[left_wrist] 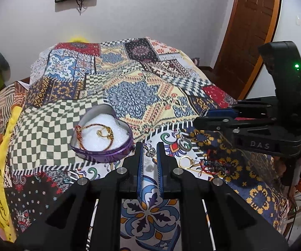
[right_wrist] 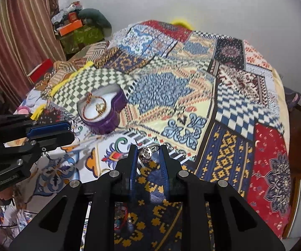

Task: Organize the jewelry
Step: 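Grasp a silver ring with the right tool, then carry the silver ring into the heart tin and open the right tool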

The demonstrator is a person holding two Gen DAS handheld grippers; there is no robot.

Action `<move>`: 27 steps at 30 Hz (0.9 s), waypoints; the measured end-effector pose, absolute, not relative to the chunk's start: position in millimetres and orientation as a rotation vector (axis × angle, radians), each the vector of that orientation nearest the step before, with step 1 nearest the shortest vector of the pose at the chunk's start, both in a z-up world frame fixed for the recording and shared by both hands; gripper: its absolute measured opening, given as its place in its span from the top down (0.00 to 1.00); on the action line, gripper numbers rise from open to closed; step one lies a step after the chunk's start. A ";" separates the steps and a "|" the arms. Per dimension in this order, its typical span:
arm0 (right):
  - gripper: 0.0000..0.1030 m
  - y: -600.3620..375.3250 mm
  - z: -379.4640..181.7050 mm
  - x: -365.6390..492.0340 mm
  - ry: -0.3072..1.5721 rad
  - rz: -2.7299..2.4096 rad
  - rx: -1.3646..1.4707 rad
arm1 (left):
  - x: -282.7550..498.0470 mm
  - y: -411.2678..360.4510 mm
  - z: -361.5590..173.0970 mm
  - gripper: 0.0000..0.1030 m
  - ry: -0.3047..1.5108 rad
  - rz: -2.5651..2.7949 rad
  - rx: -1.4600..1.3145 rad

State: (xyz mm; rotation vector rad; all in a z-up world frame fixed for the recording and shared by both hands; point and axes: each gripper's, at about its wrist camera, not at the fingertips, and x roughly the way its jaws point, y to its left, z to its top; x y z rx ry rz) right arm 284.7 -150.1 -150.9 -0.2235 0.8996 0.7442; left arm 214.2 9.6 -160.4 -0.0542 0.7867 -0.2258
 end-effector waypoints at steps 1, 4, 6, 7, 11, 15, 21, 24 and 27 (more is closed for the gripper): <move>0.82 -148.9 -148.4 283.7 0.893 0.744 -0.221 | 213.0 11.3 -156.8 0.90 0.778 -0.222 -0.055; 0.82 -146.5 -137.2 280.2 0.865 0.748 -0.209 | 210.5 16.2 -146.6 0.90 0.753 -0.209 -0.053; 0.82 -142.9 -128.9 277.5 0.844 0.752 -0.204 | 208.5 20.5 -138.7 0.90 0.734 -0.199 -0.053; 0.82 -141.5 -127.0 277.4 0.837 0.753 -0.203 | 208.0 22.7 -135.5 0.90 0.726 -0.195 -0.054; 0.82 -131.2 -114.7 273.8 0.806 0.770 -0.192 | 205.6 31.7 -121.7 0.90 0.691 -0.175 -0.053; 0.82 -118.3 -105.4 271.0 0.782 0.796 -0.176 | 203.6 41.6 -111.2 0.90 0.661 -0.157 -0.055; 0.82 -97.3 -102.8 273.5 0.769 0.830 -0.176 | 206.9 55.3 -103.9 0.90 0.636 -0.130 -0.056; 0.82 -87.9 -106.3 275.3 0.774 0.840 -0.181 | 212.8 63.7 -104.5 0.90 0.631 -0.114 -0.061; 0.82 -78.5 -114.3 283.2 0.797 0.852 -0.181 | 219.4 71.2 -108.5 0.90 0.634 -0.102 -0.070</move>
